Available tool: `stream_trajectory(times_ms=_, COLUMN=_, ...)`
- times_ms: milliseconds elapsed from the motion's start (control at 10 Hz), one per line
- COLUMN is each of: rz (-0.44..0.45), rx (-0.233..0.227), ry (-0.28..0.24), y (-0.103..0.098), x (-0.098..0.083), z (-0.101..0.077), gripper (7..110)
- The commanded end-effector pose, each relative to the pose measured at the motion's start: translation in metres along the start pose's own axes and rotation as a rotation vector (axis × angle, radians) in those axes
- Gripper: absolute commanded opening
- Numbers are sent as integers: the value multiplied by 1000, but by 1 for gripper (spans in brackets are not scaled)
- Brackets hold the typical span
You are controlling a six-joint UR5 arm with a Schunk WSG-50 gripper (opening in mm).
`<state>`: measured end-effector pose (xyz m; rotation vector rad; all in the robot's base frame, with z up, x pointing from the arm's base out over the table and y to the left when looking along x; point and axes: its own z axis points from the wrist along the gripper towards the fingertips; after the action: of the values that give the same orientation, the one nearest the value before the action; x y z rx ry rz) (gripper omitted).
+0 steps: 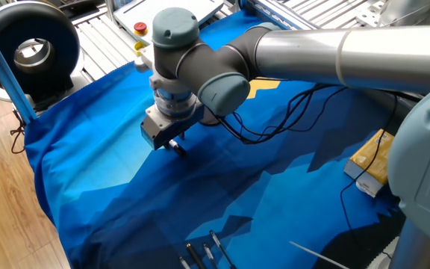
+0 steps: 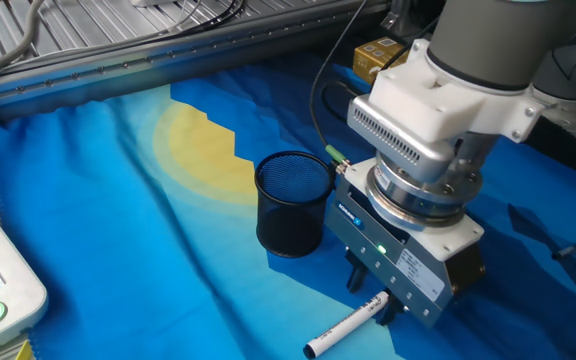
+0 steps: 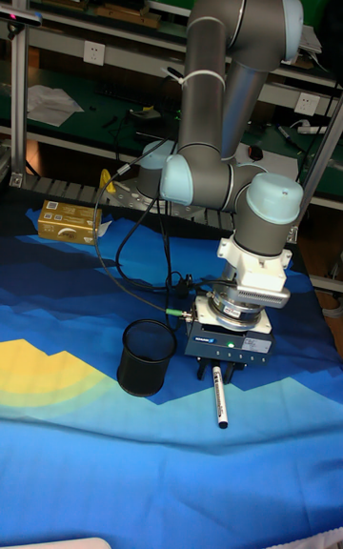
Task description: Put the pen into the pen holder
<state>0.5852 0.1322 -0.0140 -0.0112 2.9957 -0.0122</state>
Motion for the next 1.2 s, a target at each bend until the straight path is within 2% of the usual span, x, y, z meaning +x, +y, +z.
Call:
stream_trajectory(times_ms=0, rz=39, rx=-15, ry=4, y=2, x=1, z=-1, gripper=22)
stream_trajectory(times_ms=400, rz=46, rx=-27, ry=-6, y=6, x=-1, z=-2, gripper=22)
stream_trajectory(times_ms=500, rz=46, rx=-27, ry=-6, y=6, x=-1, z=-2, gripper=7)
stream_trajectory(times_ms=800, rz=24, rx=-27, ry=-38, y=6, x=-8, z=-3, gripper=7)
stream_trajectory(times_ms=1100, rz=41, rx=-5, ry=-35, y=0, x=-8, z=-6, gripper=7)
